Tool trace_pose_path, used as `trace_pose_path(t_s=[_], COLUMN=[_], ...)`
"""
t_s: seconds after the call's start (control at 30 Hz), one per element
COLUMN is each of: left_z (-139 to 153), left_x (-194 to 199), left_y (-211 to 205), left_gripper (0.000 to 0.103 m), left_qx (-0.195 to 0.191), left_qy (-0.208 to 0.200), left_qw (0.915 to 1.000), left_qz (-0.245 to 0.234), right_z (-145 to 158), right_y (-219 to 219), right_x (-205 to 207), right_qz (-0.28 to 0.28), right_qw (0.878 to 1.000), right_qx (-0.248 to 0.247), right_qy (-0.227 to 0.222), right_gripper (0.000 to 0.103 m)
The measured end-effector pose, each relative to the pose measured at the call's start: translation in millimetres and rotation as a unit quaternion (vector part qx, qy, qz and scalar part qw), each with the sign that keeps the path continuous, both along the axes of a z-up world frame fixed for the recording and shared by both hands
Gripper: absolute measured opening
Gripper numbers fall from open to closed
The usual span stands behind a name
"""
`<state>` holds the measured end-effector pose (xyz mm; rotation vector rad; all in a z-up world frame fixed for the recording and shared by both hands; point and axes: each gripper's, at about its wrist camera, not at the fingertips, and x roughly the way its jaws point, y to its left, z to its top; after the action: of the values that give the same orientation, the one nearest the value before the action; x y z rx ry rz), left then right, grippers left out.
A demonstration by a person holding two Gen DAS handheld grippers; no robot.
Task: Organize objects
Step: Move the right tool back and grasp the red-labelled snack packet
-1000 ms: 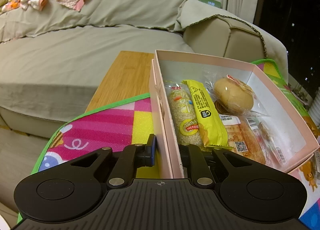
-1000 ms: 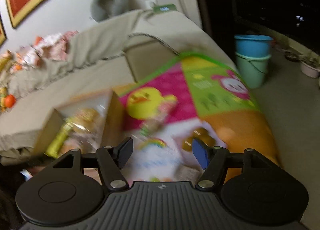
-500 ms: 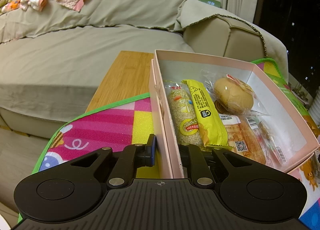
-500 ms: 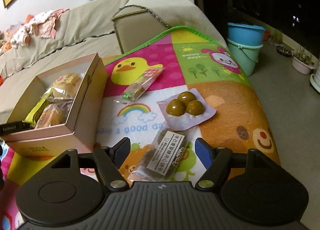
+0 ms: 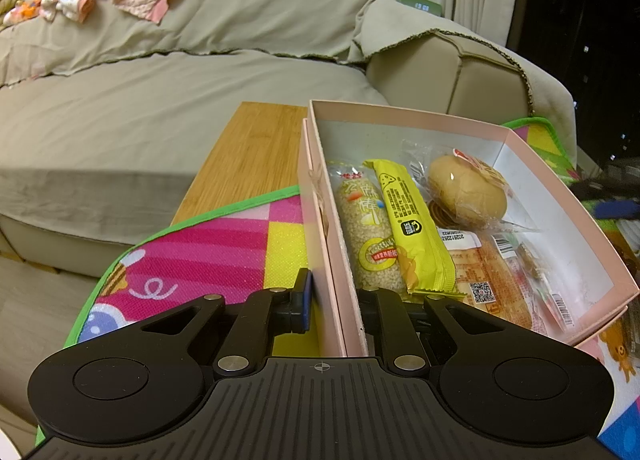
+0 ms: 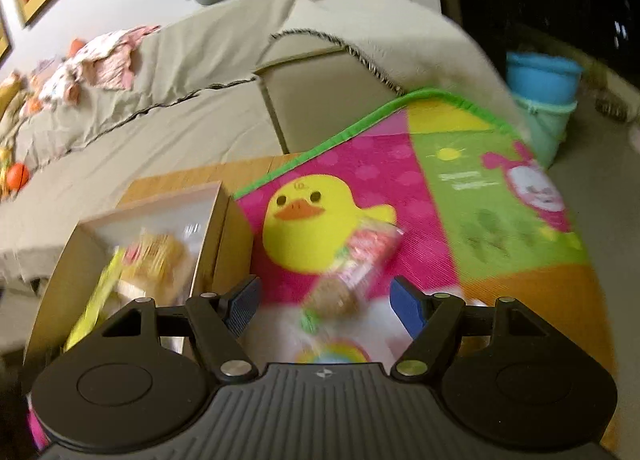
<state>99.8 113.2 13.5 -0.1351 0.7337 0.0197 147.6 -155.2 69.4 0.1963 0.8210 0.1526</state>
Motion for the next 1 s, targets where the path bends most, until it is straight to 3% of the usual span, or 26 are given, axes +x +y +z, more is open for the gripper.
trace_pose_path(t_s=[0.1, 0.2, 0.27, 0.3, 0.7, 0.87, 1.0], left_z=[0, 0, 1, 1, 2, 2, 1], left_x=[0, 0, 0, 0, 0, 0, -1], left_y=[0, 0, -1, -1, -1, -1, 0], left_gripper=[0.015, 0.015, 0.015, 0.015, 0.015, 0.015, 0.015], left_qx=[0.0, 0.0, -0.001, -0.001, -0.002, -0.002, -0.001], left_qy=[0.0, 0.0, -0.001, -0.001, -0.002, -0.002, -0.001], left_qw=[1.0, 1.0, 1.0, 1.0, 1.0, 1.0, 1.0], left_qz=[0.0, 0.0, 0.0, 0.0, 0.0, 0.0, 0.0], right_z=[-17, -32, -31, -30, -21, -21, -23], right_y=[11, 21, 30, 32, 21, 24, 30], right_x=[33, 47, 40, 33, -84, -131, -151], right_qz=[-0.016, -0.01, 0.02, 0.035, 0.11, 0.135, 0.142], right_qw=[1.0, 0.999, 0.998, 0.997, 0.991, 0.986, 0.983], right_qx=[-0.008, -0.031, -0.057, -0.062, -0.066, -0.093, -0.111], right_qy=[0.023, 0.037, 0.032, 0.033, 0.048, 0.041, 0.029], right_gripper=[0.07, 0.059, 0.038, 0.036, 0.033, 0.041, 0.04])
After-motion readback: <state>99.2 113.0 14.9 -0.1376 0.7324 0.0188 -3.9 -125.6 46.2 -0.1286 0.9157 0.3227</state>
